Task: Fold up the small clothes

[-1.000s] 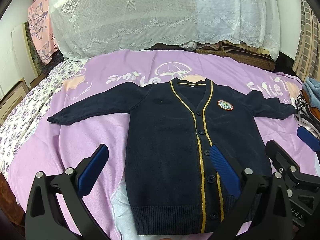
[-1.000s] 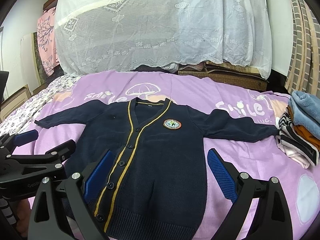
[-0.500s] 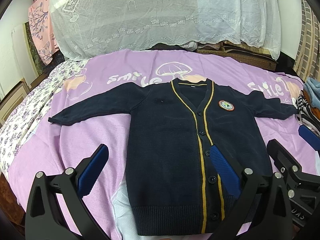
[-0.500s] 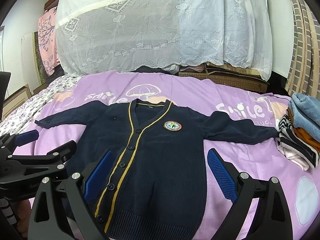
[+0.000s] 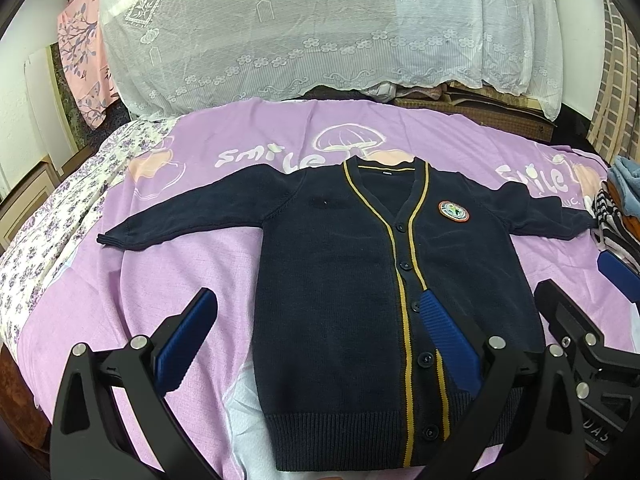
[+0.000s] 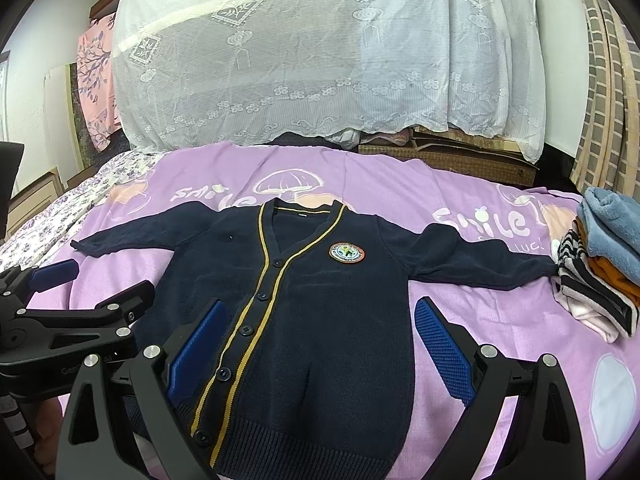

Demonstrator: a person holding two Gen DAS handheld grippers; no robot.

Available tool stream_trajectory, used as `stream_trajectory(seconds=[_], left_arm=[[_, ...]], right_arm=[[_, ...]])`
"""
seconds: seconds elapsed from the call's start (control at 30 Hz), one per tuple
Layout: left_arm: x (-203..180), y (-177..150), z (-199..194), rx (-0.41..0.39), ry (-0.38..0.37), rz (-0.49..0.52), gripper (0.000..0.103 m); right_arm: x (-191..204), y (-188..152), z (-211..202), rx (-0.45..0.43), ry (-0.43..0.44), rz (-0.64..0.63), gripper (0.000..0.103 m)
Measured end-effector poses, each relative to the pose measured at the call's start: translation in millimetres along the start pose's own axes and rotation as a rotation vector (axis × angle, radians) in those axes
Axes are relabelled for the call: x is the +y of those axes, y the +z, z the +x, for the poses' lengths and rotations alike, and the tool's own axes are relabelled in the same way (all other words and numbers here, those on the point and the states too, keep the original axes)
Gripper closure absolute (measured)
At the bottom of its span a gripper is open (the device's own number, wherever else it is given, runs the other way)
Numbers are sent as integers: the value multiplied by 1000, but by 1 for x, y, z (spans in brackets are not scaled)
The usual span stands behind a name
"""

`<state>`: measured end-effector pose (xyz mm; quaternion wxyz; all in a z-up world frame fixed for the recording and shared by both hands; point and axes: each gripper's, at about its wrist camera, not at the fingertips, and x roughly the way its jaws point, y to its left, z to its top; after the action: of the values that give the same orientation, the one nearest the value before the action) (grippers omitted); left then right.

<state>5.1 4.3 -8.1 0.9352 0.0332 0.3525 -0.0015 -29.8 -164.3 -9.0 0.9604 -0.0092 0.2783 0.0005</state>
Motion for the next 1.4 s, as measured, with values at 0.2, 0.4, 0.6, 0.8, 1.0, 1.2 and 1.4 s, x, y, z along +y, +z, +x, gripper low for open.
stream_trajectory(seconds=[0.2,0.4,0.6,0.8,1.0,1.2,1.4], left_arm=[[2,-1,1,0,2,-1,4],[3,-1,1,4,1,1,4],[3,-1,1,5,0,1,4],[1,-3,4,12,-3,2,4],[-2,-3,20,52,-1,-5,4],[-3,0,40,81,8,-12,4],[-4,4,55,87,6,6,4]], right_arm=[[0,0,0,0,0,0,8],[0,0,0,0,0,1,8],[0,0,0,1,1,0,8],[-4,-2,4,5,-2,10,8],[-25,-6,22,31,-33,56,8],[-67,-10,41,62,-93,155,8],[-102,-14,57,77,-152,213,8]])
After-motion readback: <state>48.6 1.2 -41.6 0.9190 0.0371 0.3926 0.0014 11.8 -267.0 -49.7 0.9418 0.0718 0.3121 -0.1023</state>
